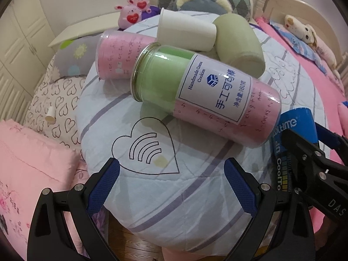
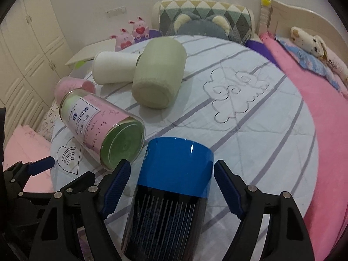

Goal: Flip cup upright
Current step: 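Grasp the cup's black base with the right gripper while the left gripper releases it, then rotate the held cup with the right gripper so its open rim faces up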

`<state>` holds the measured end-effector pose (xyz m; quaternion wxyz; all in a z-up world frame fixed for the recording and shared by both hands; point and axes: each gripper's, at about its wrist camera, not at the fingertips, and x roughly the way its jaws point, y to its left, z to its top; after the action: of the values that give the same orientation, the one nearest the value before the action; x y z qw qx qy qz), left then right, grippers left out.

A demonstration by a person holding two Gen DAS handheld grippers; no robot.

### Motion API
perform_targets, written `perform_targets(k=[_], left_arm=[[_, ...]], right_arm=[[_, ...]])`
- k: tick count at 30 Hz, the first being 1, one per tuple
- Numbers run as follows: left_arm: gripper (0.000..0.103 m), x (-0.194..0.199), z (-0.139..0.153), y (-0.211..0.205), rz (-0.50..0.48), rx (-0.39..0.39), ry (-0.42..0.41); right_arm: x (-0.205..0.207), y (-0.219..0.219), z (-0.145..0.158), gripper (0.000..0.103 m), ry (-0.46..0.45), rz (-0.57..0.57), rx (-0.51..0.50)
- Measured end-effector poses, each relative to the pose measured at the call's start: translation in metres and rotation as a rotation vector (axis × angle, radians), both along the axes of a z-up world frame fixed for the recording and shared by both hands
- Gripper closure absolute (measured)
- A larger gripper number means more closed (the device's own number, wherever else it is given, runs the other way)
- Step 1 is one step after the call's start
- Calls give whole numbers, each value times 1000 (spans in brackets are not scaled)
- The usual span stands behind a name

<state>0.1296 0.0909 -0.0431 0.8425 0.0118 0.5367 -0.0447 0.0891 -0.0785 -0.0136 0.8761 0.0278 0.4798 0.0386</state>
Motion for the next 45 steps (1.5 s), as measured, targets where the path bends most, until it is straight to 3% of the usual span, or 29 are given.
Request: perform_targets(k=[4,8,13,16,18,19,26,37,41,42,43,45], left_arm=[[5,-3,4,-3,3,-9,-10],[5,-4,6,-3,38,26,-22],[5,-3,3,3,40,-15,4],[5,-1,0,4,52,9,8],[5,0,-1,6,55,4,14],[5,1,-2,7,54,-1,16],[5,0,0,5,58,-6,12],[5,-13,23,-16,37,-9,-49],[5,-17,29,-27,25,-8,-69],[5,-18,30,-29,24,-5,-70],[5,-18,30,-31,25,0,-70],[5,-18,29,-32,28,0,-66]], right_arm=[[-2,-7,3,31,-16,11,-5],[5,-9,-15,27,80,37,1],[18,-17,-34,23,156,11,85],[25,-13,-34,23,145,10,51],[29,-14,-35,24,144,19,82],[31,-15,-36,31,144,22,101],[23,-23,-23,32,95,30,117],[3,-44,16,33,-77,-15,25],[0,-45,16,34,-93,13,14],[1,-43,15,33,-92,21,1],[2,-44,14,22,-82,24,-2],[3,-44,12,18,-69,22,1]])
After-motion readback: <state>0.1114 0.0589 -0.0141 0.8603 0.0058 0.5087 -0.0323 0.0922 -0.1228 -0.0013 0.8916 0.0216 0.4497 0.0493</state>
